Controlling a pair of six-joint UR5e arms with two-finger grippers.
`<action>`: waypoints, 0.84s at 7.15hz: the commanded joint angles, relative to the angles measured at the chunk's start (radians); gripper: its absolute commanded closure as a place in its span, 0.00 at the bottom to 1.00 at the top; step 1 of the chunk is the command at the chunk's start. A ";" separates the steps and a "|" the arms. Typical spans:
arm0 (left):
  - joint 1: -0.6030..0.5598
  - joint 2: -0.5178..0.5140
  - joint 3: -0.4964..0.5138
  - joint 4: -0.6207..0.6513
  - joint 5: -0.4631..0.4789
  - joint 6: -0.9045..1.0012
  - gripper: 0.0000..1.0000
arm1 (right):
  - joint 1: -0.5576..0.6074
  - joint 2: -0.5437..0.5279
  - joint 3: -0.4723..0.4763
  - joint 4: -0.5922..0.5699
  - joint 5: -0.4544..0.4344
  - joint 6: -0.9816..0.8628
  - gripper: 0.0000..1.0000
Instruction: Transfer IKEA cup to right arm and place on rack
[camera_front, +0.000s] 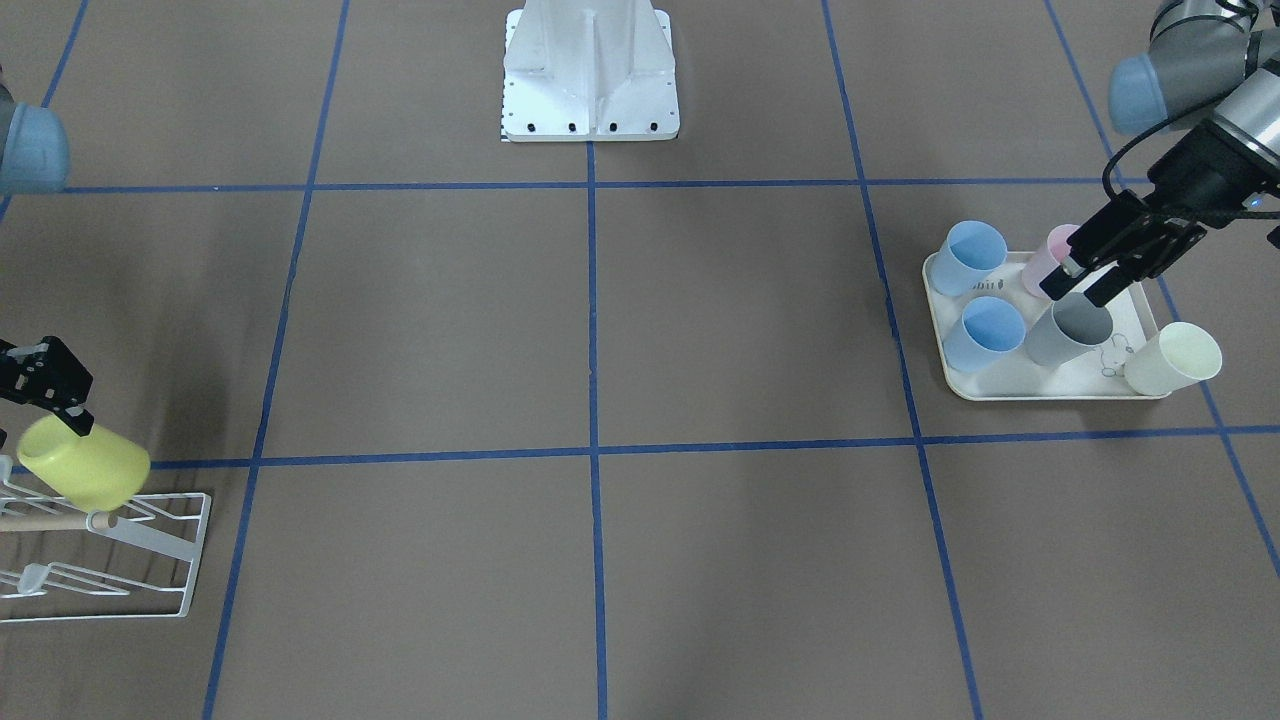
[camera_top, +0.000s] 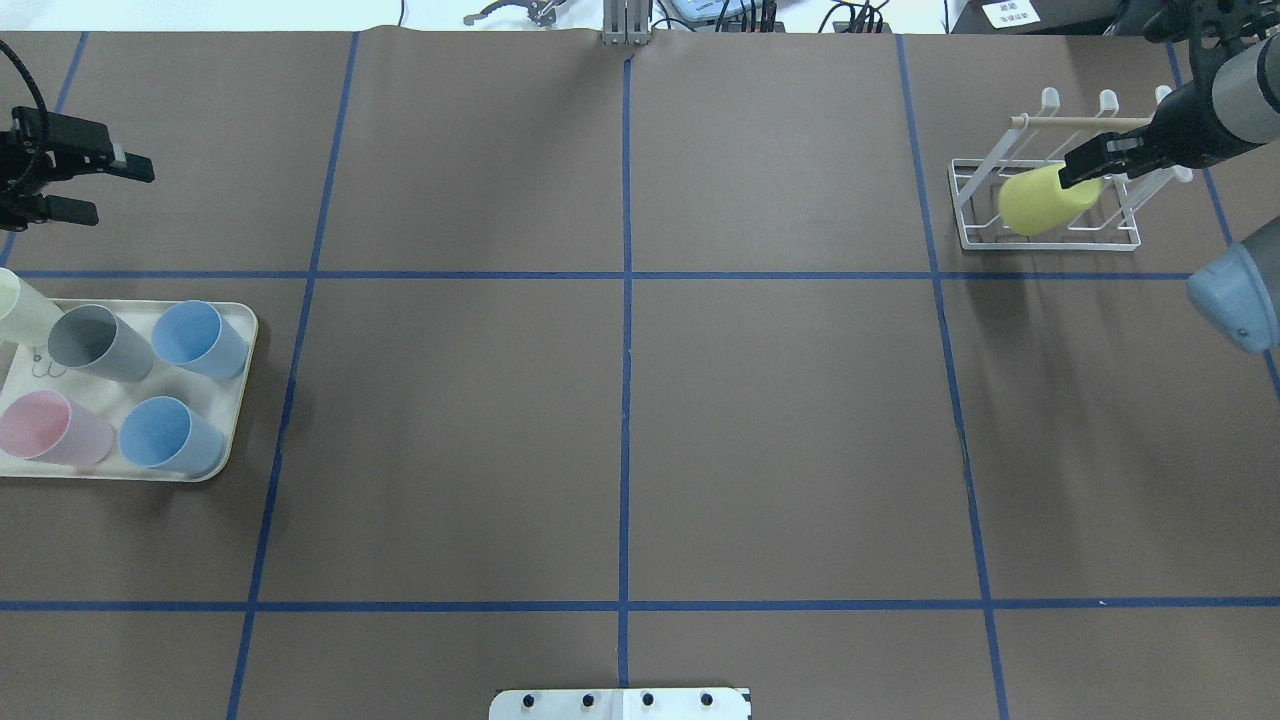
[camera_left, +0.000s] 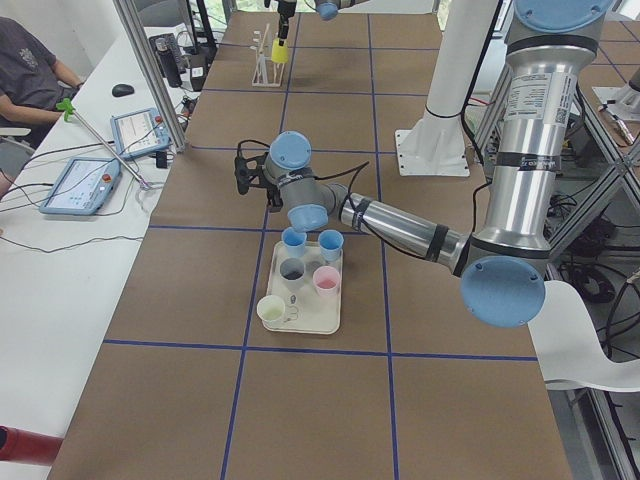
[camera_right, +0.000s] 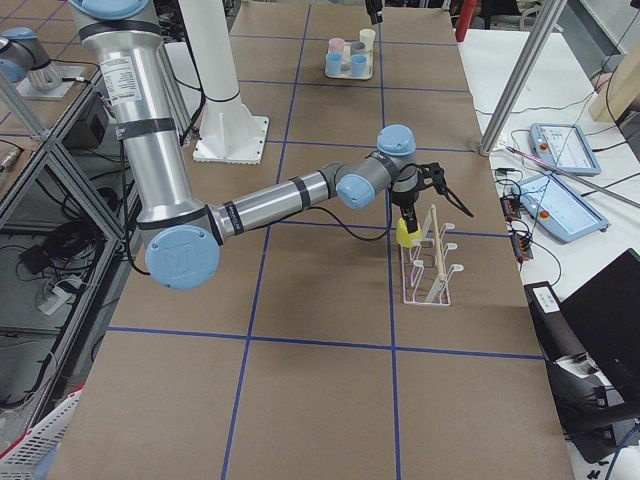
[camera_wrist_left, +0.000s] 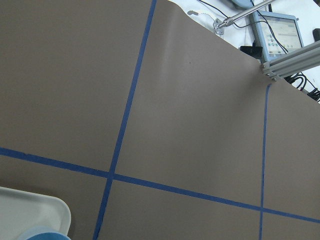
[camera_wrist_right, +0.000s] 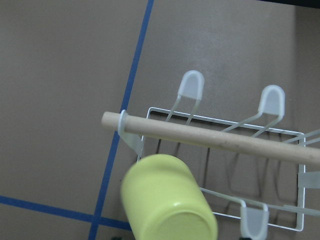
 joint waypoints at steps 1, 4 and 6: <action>-0.026 0.069 -0.007 0.101 0.058 0.250 0.00 | -0.001 0.001 -0.001 0.002 0.003 0.000 0.02; -0.025 0.186 -0.024 0.251 0.133 0.517 0.00 | -0.001 0.006 0.012 0.004 0.013 0.003 0.02; -0.013 0.282 -0.032 0.282 0.143 0.579 0.00 | 0.000 0.003 0.015 0.004 0.015 0.014 0.02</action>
